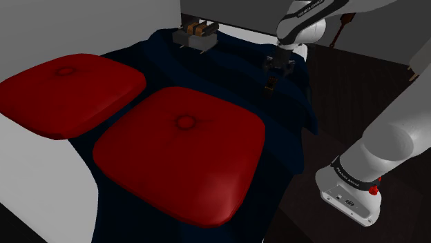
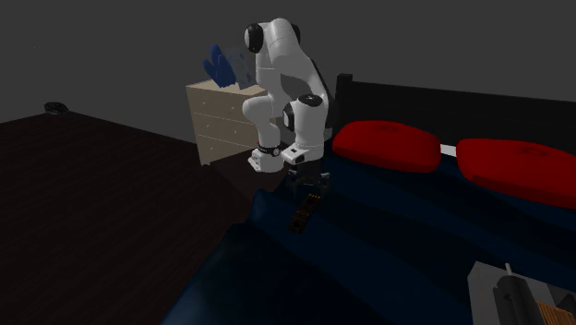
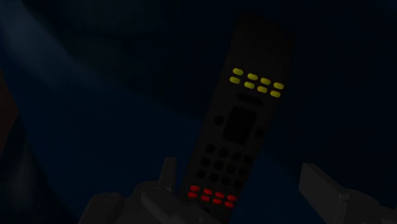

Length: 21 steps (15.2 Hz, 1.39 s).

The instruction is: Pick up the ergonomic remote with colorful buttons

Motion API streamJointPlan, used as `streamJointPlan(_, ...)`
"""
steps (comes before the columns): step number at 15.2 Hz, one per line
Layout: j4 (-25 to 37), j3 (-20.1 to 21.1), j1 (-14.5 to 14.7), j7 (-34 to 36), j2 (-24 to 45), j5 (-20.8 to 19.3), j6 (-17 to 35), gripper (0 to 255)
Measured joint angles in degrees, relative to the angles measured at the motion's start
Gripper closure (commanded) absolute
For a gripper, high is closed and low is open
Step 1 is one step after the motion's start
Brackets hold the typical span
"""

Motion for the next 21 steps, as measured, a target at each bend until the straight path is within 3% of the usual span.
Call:
streamJointPlan(9,0.1,-0.2,-0.6,0.7,6.4,1.7,6.2,0)
streamJointPlan(10,0.0,-0.2,-0.6,0.6,6.6,1.8,6.5,255)
streamJointPlan(21,0.0,-0.2,-0.6,0.7,6.4,1.8,6.4,255)
